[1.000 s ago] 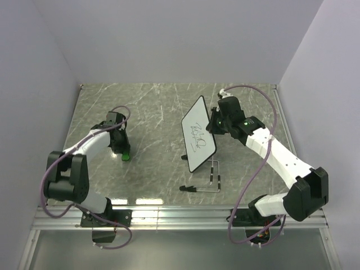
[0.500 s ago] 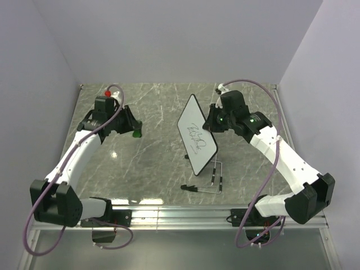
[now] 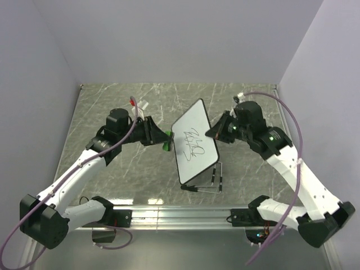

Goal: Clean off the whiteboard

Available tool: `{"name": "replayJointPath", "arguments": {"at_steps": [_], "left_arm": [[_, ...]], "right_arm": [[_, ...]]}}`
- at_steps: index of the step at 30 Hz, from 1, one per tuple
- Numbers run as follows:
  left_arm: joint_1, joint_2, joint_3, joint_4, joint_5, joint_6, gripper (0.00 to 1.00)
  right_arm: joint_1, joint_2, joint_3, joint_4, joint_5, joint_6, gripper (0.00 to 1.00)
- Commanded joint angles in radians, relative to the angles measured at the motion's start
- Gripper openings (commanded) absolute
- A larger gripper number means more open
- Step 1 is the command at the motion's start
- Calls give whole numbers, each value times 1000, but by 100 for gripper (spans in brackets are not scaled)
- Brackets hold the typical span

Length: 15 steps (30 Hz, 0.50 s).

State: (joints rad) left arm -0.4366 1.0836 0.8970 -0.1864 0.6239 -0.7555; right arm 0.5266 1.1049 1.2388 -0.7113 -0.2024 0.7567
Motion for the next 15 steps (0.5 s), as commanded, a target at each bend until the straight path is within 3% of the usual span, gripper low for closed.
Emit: {"name": "replayJointPath", "arguments": {"at_steps": [1,6,15], "left_arm": [[-80,5,-7,104,7,-54,0],[-180,65,37,99,-81,-54,0],[-225,125,42,97,-108,-42,0]], "right_arm": [[1,-105,-50,-46,109,167,0],[1,-223,-183,-158,266,318,0],[3,-359,-403,-128,290,406,0]]}}
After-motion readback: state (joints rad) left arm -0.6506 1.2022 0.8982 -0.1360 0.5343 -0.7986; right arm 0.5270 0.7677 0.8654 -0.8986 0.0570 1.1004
